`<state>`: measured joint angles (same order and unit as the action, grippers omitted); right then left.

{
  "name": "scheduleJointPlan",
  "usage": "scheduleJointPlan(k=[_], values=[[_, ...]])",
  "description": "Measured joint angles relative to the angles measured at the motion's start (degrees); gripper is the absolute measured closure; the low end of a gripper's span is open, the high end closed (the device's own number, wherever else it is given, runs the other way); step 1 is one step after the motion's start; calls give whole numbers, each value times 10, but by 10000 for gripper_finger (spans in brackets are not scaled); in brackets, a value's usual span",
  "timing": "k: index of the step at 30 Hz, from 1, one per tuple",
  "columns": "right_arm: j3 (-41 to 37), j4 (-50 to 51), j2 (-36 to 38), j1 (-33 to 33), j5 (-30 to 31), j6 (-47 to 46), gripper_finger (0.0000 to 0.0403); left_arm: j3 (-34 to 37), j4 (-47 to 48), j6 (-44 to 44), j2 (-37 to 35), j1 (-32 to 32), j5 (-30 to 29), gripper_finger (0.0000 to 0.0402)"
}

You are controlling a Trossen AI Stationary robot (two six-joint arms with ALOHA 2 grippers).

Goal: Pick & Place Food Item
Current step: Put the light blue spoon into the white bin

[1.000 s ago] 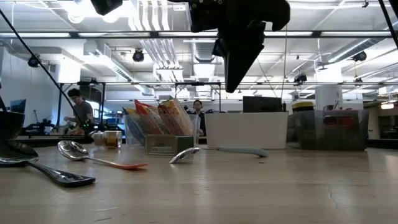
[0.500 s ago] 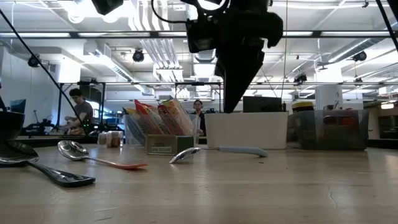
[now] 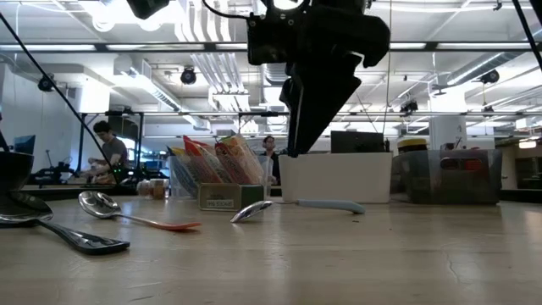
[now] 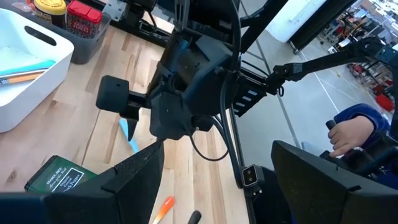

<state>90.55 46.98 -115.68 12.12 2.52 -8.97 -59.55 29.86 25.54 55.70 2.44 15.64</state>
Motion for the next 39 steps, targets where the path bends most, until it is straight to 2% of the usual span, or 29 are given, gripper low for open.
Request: scheduleJointPlan(k=[5, 9, 16, 21, 29, 39], values=[[-10, -34, -21, 8, 0, 32, 142, 0, 0, 0, 0, 0, 0, 102], [-10, -39, -53, 20, 0, 77, 142, 0, 0, 0, 0, 0, 0, 102], [-10, -41, -73, 26, 23, 87, 147, 0, -3, 0, 0, 0, 0, 102], [-10, -42, -77, 24, 35, 94, 203, 0, -5, 0, 0, 0, 0, 102], [-16, -42, -79, 25, 24, 107, 370, 0, -5, 0, 0, 0, 0, 102], [-14, -30, -75, 24, 39, 73, 381, 0, -4, 5, 0, 0, 0, 102]])
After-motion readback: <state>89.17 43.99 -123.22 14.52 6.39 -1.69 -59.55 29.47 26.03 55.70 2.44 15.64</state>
